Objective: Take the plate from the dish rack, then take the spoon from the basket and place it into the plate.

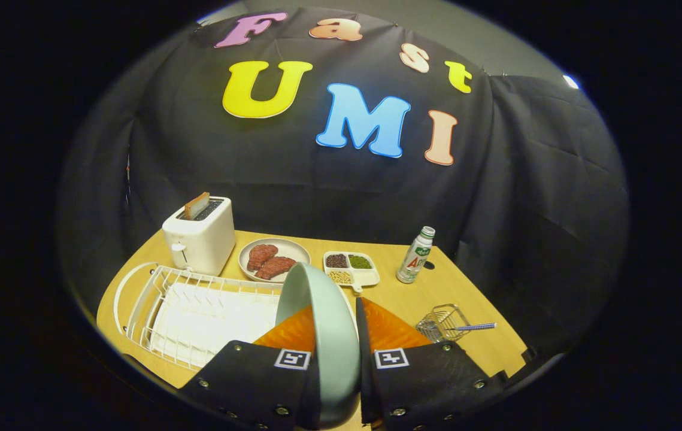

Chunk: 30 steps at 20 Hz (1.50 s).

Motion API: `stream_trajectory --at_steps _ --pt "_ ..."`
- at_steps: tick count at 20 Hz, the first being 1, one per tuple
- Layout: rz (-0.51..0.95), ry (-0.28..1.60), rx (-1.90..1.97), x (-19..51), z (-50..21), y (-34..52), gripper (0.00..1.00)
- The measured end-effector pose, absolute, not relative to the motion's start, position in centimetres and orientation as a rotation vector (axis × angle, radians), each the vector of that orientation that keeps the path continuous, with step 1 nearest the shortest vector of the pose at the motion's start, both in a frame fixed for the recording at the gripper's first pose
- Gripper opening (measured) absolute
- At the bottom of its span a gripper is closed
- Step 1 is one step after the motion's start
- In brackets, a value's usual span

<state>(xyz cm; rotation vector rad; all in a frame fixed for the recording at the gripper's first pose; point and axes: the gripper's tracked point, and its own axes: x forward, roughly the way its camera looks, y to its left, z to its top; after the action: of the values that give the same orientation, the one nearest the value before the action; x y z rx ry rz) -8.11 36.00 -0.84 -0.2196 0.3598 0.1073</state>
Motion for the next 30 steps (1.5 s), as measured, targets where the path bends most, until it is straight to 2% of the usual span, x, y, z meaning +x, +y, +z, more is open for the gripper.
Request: stream_trajectory --at_steps 7,11,18,22,30 --pt "0.134 0.444 -0.142 -15.4 -4.5 31.0 0.25" --pt "0.136 0.505 -0.088 -17.2 -7.8 28.6 0.25" --pt "0.200 0.614 -0.025 -17.4 -13.5 28.5 0.25" --pt "0.238 0.614 0.067 -16.6 -14.2 29.6 0.27" --pt "0.208 0.620 0.120 -15.0 -15.1 28.3 0.29"
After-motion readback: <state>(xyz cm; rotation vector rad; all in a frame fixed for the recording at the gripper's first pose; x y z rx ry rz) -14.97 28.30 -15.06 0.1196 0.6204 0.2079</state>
